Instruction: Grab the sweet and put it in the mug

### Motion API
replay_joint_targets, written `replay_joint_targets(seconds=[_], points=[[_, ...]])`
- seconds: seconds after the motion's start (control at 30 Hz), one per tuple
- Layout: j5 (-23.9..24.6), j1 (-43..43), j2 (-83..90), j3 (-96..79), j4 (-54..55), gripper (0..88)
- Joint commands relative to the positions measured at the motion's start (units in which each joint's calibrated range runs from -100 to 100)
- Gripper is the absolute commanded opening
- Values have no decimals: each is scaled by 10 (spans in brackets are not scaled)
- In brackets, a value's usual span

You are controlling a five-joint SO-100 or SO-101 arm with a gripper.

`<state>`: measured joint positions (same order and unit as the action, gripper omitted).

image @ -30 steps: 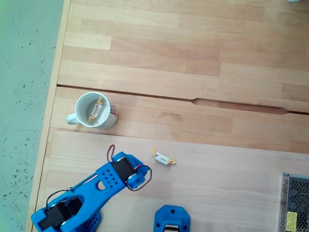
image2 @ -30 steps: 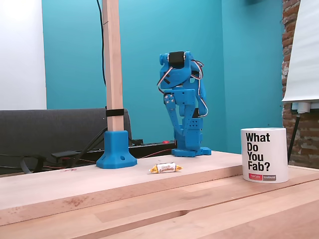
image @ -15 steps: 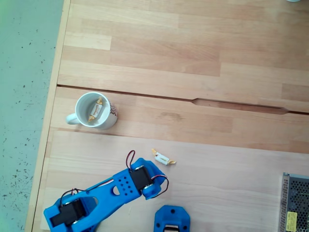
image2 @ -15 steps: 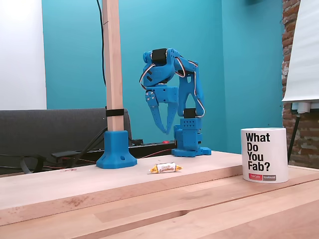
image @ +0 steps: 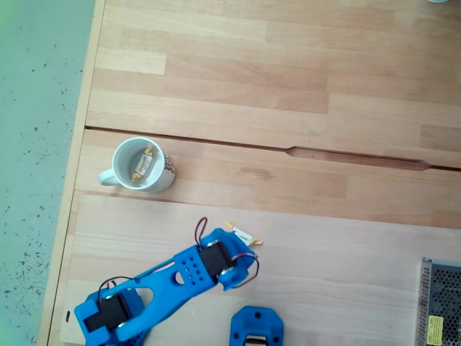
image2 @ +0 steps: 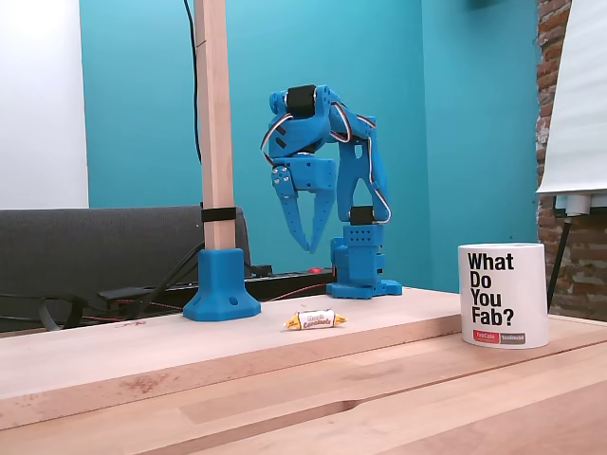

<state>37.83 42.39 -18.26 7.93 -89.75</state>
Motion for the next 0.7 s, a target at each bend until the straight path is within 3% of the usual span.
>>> replay_joint_targets(seconds=[0.0, 0.67], points=[[1, -27, 7, 32, 6, 0], [1, -64, -28, 32, 6, 0]])
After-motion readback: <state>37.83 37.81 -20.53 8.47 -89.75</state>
